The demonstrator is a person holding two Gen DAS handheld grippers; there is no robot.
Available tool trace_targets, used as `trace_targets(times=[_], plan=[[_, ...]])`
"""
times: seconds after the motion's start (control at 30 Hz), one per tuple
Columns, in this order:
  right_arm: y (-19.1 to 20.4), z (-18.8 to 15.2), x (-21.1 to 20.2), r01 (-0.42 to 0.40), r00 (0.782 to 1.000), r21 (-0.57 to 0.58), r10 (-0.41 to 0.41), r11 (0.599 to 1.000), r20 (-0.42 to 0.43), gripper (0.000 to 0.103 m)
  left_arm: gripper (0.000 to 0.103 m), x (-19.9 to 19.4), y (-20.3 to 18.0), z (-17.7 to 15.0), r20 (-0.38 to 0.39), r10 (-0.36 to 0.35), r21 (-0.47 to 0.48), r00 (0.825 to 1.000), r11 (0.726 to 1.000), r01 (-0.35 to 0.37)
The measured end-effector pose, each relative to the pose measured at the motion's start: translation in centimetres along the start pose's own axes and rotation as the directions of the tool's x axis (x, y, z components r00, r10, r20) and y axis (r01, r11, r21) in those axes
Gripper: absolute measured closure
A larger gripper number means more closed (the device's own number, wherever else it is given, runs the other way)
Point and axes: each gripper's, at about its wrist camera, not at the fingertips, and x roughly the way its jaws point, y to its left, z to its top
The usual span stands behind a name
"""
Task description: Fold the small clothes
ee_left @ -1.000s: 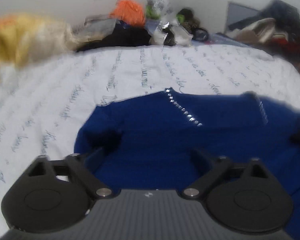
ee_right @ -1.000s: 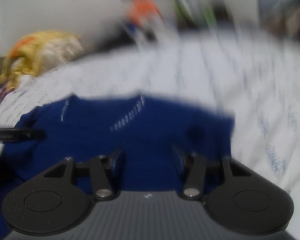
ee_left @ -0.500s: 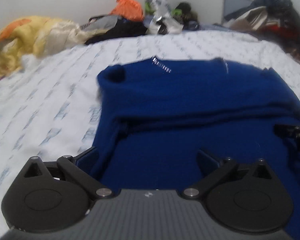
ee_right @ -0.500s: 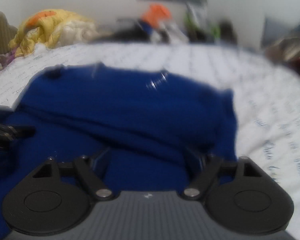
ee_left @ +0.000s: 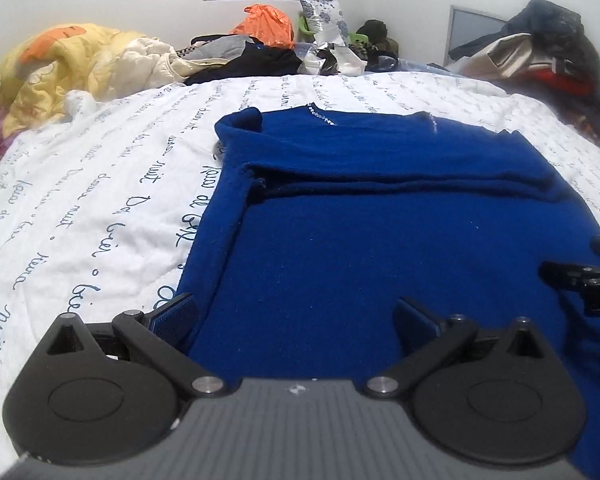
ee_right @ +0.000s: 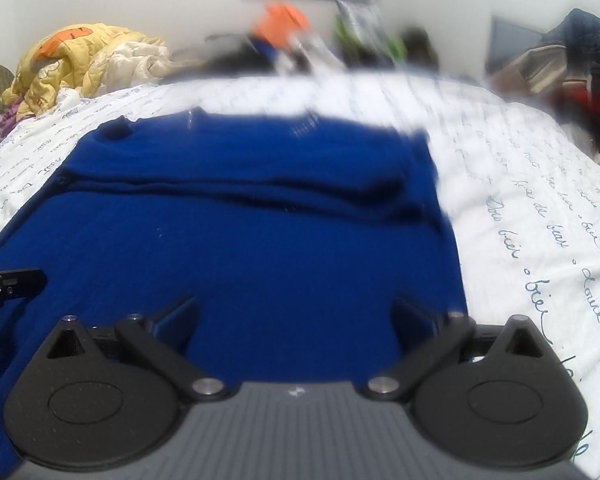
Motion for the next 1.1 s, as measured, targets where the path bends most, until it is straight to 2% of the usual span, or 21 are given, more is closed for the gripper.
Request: trace_targets(times=[0.07,0.33,0.37,0.57,0.63,0.73,0.8,0.87,0.97,1.07,1.1], plan=[[0.2,-1.0,-1.2,0.002,1.0,0.001,-0.002,1.0,0.003,0.0,0.0,0.0,-0.1,0.0,0.001,0.002,-0.002,1.0,1.0,-0.002],[0.3,-0.7,-0.6,0.002,1.0,0.001,-0.002,1.0,0.003,0.0,0.0,0.0,0.0,0.0,0.001,0.004,-0.002,1.0,1.0,-0.004],[0.1,-1.6,-1.7,0.002,1.0,0.003,-0.002,1.0,0.006,0.0,0.0,0.0,-0.1,0.0,0.001,0.005,-0.003,1.0,1.0,-0.005],[0.0,-2.0,-2.1,0.002,1.0,0.009,-0.002,1.0,0.009,0.0,0.0,0.0,0.0,-0.1,0.001,0.007,-0.003,1.0,1.0,-0.007],[0.2,-2.0,-2.3,0.022,1.0,0.012,-0.022,1.0,0.007,0.0,0.0,0.0,0.1,-0.1,0.001,0.007,-0.003,1.0,1.0,-0.007],[0.7,-2.4,-4.1,0.109,0.994,0.089,-0.108,0.99,-0.023,0.0,0.0,0.0,0.1,-0.1,0.001,0.006,-0.003,1.0,1.0,-0.006],[1.2,-3.5,-5.3,0.07,0.997,0.103,-0.067,0.992,-0.035,0.0,0.0,0.1,0.1,-0.1,0.0,0.007,-0.003,1.0,1.0,-0.007],[2.0,-5.2,-6.1,0.085,0.996,0.041,-0.085,0.996,0.008,0.0,0.0,0.0,0.1,-0.1,0.001,0.007,-0.003,1.0,1.0,-0.007],[1.6,-5.2,-6.1,0.058,0.998,0.061,-0.059,0.996,0.001,0.0,0.0,0.0,0.0,-0.2,0.0,0.011,-0.001,1.0,1.0,-0.011],[1.7,-4.9,-5.8,0.059,0.998,0.053,-0.059,0.997,0.0,0.0,0.0,-1.0,-0.7,-0.4,-0.022,0.073,0.002,0.997,0.997,-0.073],[1.7,-4.9,-5.8,0.058,0.998,0.054,-0.058,0.997,0.001,0.0,0.0,-1.8,-1.1,-0.6,-0.042,0.073,0.001,0.996,0.997,-0.073]])
